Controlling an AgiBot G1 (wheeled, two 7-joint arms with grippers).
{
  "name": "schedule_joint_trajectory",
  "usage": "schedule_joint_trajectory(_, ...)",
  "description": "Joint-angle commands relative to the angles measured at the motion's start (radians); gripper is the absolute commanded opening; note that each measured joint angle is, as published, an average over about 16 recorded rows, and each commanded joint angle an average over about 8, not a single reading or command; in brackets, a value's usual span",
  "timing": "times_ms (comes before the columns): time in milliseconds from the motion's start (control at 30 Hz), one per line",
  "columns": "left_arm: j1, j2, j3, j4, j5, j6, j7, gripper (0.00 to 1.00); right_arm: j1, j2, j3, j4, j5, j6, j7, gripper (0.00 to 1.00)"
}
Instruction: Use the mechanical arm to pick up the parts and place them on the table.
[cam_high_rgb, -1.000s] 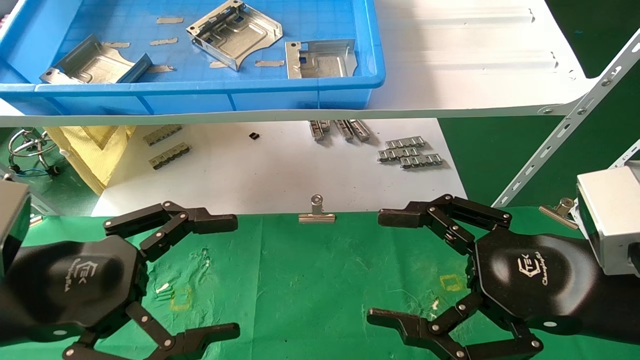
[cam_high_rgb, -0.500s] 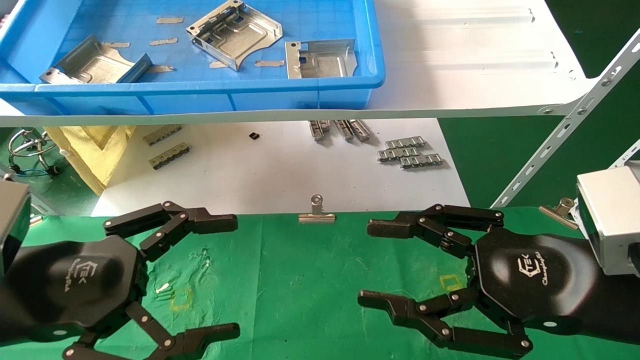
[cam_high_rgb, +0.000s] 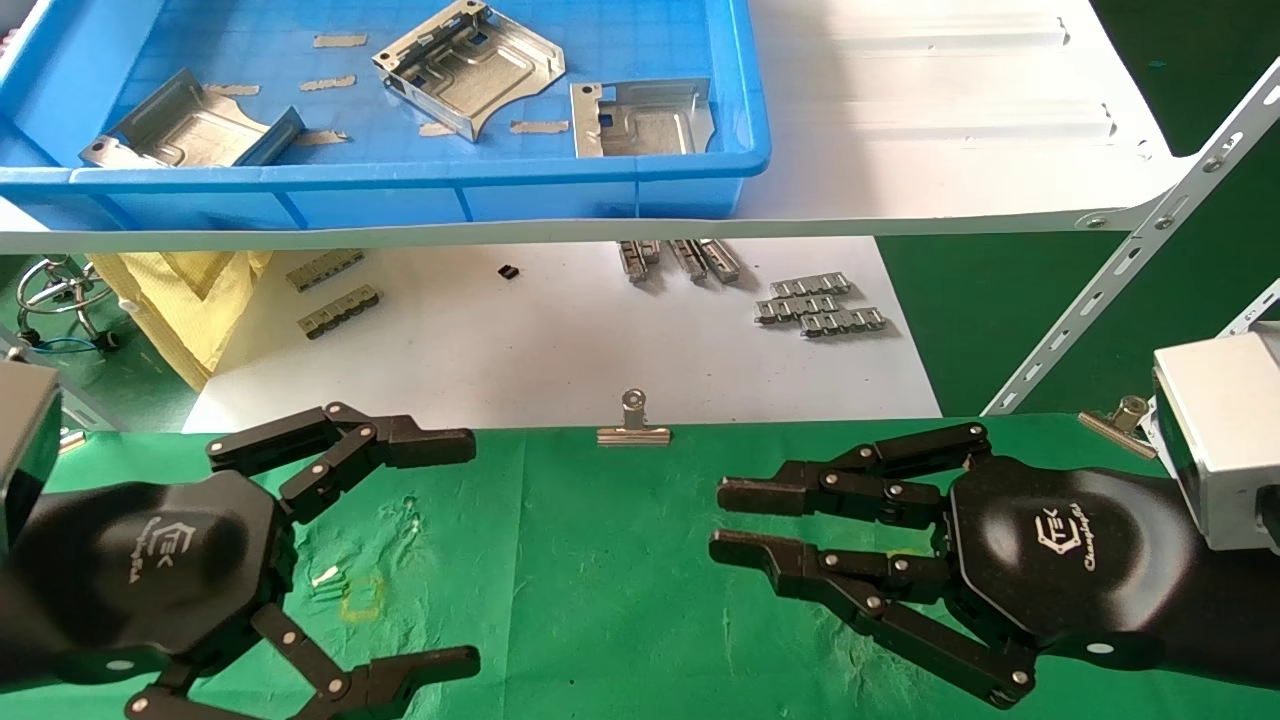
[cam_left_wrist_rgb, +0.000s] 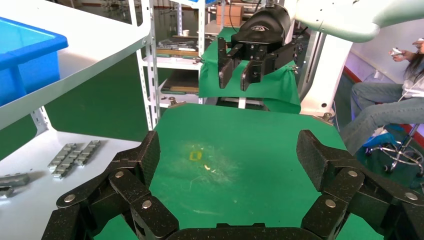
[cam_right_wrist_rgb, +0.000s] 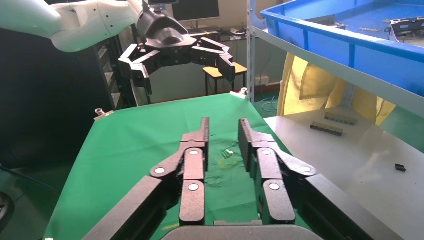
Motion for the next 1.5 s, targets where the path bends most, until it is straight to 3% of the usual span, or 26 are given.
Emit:
schedule_joint_trajectory(33,0.004,0.0,0.0,0.001,-0.001,0.001,0.001,1.0,0.0,0.0,0.0,0.0,0.0,0.0,0.0,0.0)
schedule_joint_trajectory(233,-0.072,0.005,0.005,-0.009,0.029,-0.006,-0.015,1.0,0.0,0.0,0.0,0.0,0.0,0.0,0.0,0.0)
schedule_joint_trajectory(433,-0.277,0.062,0.031,0.084,0.124,-0.018,-0.021,1.0,0.0,0.0,0.0,0.0,0.0,0.0,0.0,0.0)
schedule_joint_trajectory(800,-0.707,0.293,0.145,0.581,0.402,-0.082,0.084,1.0,0.0,0.0,0.0,0.0,0.0,0.0,0.0,0.0)
schedule_joint_trajectory(1100,-0.914,0.5,0.222,0.987,0.579,-0.354,0.16,0.99,0.0,0.0,0.0,0.0,0.0,0.0,0.0,0.0)
schedule_joint_trajectory(1133,-0.927,0.519,0.23,1.018,0.595,-0.391,0.165,0.9,0.0,0.0,0.0,0.0,0.0,0.0,0.0,0.0)
schedule_joint_trajectory(1367,-0.979,0.604,0.271,1.161,0.669,-0.538,0.177,0.04,0.0,0.0,0.0,0.0,0.0,0.0,0.0,0.0)
schedule_joint_trajectory(1433,-0.989,0.616,0.279,1.188,0.681,-0.551,0.173,0.0,0.0,0.0,0.0,0.0,0.0,0.0,0.0,0.02)
schedule_joint_trajectory(1500,-0.997,0.623,0.284,1.209,0.689,-0.559,0.167,0.0,0.0,0.0,0.0,0.0,0.0,0.0,0.0,0.16)
